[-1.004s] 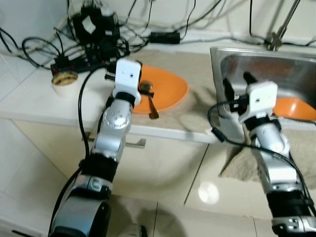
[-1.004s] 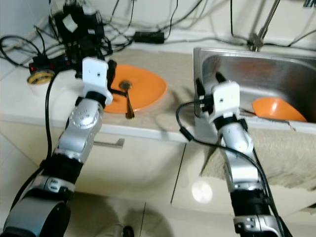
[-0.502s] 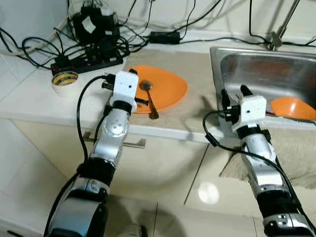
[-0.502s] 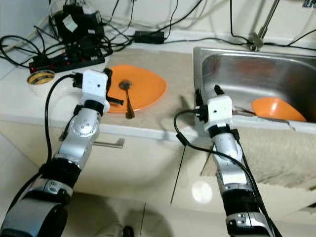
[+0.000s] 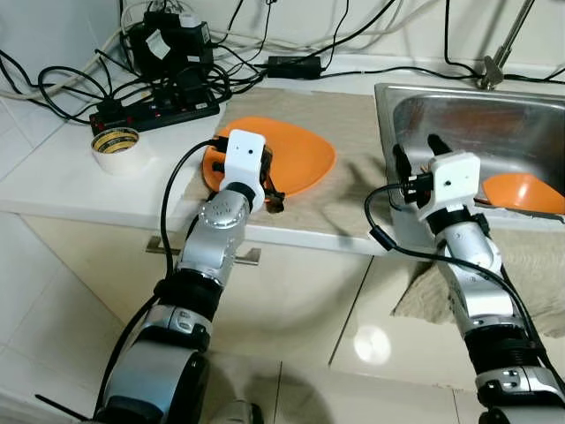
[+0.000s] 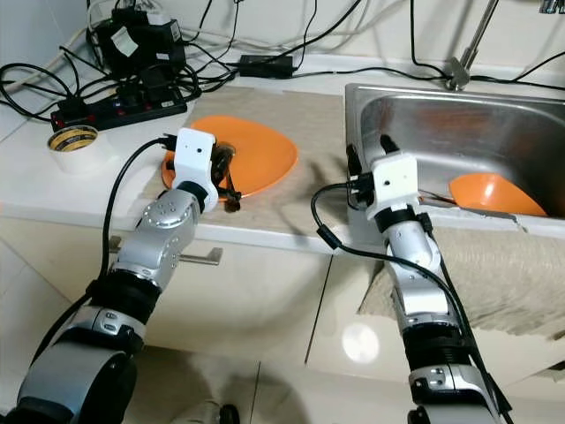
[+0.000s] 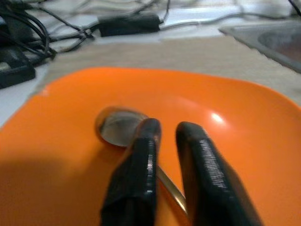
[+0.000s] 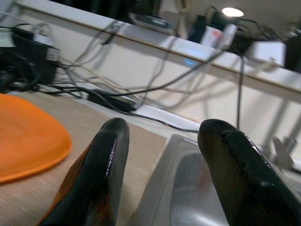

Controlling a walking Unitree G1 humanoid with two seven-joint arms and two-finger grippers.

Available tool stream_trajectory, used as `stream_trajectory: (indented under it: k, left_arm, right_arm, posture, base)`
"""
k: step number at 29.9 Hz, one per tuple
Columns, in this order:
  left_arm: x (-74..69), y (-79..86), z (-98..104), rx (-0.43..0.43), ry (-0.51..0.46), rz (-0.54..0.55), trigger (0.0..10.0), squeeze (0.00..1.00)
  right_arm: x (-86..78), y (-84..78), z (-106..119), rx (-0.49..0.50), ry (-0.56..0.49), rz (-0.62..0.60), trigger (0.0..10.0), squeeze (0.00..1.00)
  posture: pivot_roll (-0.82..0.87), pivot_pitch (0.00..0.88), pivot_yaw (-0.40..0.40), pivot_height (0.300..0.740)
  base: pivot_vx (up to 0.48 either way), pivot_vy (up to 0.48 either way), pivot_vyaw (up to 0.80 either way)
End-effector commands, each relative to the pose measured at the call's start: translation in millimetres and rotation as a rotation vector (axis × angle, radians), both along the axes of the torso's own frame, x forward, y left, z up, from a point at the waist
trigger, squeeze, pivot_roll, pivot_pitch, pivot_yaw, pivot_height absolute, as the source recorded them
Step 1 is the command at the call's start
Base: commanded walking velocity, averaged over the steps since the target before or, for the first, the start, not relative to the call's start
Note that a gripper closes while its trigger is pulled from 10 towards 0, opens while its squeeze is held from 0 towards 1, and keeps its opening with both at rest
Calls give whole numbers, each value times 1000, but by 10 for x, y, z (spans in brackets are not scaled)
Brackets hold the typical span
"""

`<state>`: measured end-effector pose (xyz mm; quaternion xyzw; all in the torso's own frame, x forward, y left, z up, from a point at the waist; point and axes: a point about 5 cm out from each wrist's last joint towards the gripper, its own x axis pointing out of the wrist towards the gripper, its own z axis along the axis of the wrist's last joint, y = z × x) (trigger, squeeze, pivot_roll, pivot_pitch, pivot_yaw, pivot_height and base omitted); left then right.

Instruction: Kitchen organization

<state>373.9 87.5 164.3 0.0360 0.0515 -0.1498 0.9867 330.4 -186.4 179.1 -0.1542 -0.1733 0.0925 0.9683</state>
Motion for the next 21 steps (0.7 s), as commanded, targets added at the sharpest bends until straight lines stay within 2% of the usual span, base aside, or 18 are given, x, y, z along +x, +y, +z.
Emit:
stream_trajectory:
  k: [1,3,8,12,20,21]
  left_arm:
    - [29,-44,168,6,-9,-30,10000,1000]
    - [26,-44,167,30,35,-39,10000,1000]
    - [3,-38,113,53,84,-61,10000,1000]
    - [-40,1,34,61,170,-74,10000,1000]
    - [-63,37,-14,85,235,-63,10000,1000]
    - [-47,63,-18,91,247,-51,10000,796]
  right_arm:
    - [23,55,168,-16,-14,53,10000,0]
    - [24,97,171,-30,45,114,10000,0]
    - [10,147,107,-64,81,157,10000,0]
    - [-22,221,1,-76,133,186,10000,0]
    - [-41,255,47,-80,158,214,10000,0]
    - [-41,248,74,-79,154,217,10000,0]
  posture:
    - [23,0,33,740]
    - [23,0,33,740]
    - [22,0,30,740]
    - [28,0,30,740]
    - [28,0,30,740]
    - [32,0,31,740]
  base:
    - [0,0,0]
    - [0,0,0]
    - [0,0,0]
    - [0,0,0]
    - [0,0,0]
    - [0,0,0]
